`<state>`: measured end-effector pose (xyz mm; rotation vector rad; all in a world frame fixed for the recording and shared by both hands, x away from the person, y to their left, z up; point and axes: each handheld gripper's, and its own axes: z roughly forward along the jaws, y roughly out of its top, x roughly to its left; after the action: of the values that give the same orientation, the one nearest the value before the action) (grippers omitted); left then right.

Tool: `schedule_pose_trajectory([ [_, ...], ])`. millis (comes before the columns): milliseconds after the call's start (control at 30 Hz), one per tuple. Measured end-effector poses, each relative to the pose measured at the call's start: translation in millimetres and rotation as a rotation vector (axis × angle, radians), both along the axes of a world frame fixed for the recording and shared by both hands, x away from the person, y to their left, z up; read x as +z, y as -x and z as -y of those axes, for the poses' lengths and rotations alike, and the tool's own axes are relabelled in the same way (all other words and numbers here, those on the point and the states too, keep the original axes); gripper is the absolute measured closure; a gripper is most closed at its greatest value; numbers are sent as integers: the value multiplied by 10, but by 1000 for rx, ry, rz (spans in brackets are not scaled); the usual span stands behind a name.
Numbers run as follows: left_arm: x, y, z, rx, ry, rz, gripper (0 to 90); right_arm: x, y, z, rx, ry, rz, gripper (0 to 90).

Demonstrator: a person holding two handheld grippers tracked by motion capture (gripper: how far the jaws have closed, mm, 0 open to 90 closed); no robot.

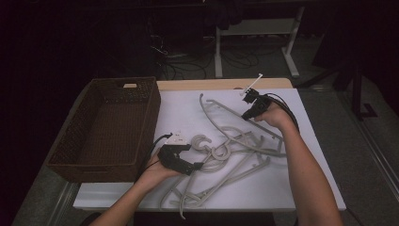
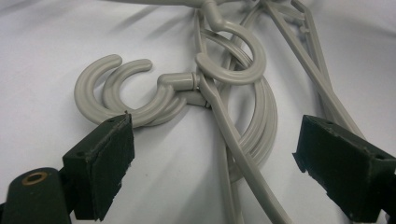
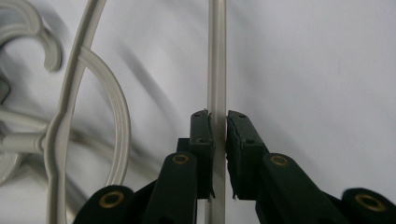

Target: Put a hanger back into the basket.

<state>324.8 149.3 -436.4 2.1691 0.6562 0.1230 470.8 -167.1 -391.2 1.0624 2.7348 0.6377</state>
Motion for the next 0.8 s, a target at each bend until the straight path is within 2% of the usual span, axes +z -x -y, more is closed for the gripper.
schedule_pose_trajectory([
  [67,-3,3,5,-1,-1,0,114,-24,53,22,-12,-3,-2,801],
  [100,-9,8,15,-5,-6,-1,115,-79,161,68,-47,-10,-15,801],
  [167,-16,11,31,-8,-7,-3,115,-139,260,103,-86,-13,-23,801],
  [200,-16,11,31,-8,-7,-3,115,-168,304,112,-95,-12,-30,802],
  [233,-20,16,52,-14,-10,-3,115,-195,342,120,-100,-17,-30,879],
  [267,-20,16,52,-14,-10,-3,115,-203,376,134,-103,-49,-17,877],
  [300,-23,17,61,-17,-12,-3,115,-203,376,134,-103,-49,-17,877],
  [333,-25,19,69,-21,-15,-3,115,-209,399,145,-102,-57,-16,834],
  [367,-26,22,77,-23,-17,-2,115,-223,441,154,-92,-65,-11,803],
  [433,-27,27,90,-26,-17,-2,115,-218,465,162,-84,-69,-2,802],
  [533,-26,31,94,-29,-16,0,115,-100,611,193,-54,-121,33,745],
  [600,-31,28,90,-28,-15,-2,115,-58,659,193,-50,-131,46,732],
  [667,-27,21,72,-23,-16,-3,115,42,828,174,-19,-171,63,694],
  [767,-24,16,60,-17,-13,0,116,66,1003,125,14,-175,62,662],
  [800,-24,16,60,-17,-13,0,116,66,1003,125,14,-175,62,662],
])
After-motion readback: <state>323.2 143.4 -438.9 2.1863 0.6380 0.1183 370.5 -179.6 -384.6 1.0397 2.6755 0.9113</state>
